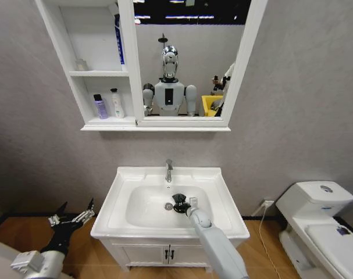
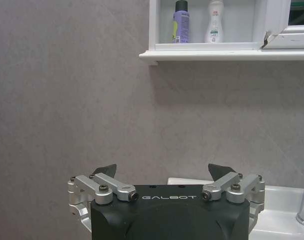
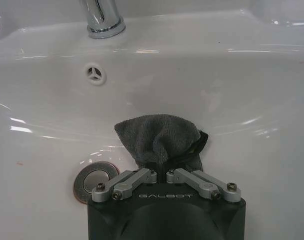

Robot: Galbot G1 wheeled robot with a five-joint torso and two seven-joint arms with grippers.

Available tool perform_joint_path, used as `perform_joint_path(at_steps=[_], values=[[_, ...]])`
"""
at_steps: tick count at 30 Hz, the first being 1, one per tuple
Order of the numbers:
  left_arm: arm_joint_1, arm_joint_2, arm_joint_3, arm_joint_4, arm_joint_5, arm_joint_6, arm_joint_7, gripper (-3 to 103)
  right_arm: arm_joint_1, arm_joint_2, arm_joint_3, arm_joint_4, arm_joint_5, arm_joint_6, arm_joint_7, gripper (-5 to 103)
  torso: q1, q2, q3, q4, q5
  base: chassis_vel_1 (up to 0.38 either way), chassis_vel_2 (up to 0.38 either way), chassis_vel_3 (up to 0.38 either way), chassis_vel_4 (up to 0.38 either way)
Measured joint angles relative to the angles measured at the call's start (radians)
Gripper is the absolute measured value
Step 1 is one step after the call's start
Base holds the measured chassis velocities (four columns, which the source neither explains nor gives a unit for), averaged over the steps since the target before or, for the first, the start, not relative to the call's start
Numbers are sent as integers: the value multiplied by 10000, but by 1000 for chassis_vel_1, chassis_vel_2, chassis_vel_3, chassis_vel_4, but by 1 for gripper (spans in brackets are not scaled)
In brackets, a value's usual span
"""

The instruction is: Move facial cleanser and shampoo from washbasin to cabinet, then wipe washbasin with towel.

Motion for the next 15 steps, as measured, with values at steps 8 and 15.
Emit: perform_joint_path(at_steps=[8,15], values=[[0,0,0,0,0,0,0,100,284,731,-379,-462,-217,-146,350,3,0,0,0,8,0,0,0,0,0],[0,0,0,-1,0,0,0,100,-72,490,-218,-52,-477,-493,1187,3,-1,1,-2,7,1,0,0,0,0]])
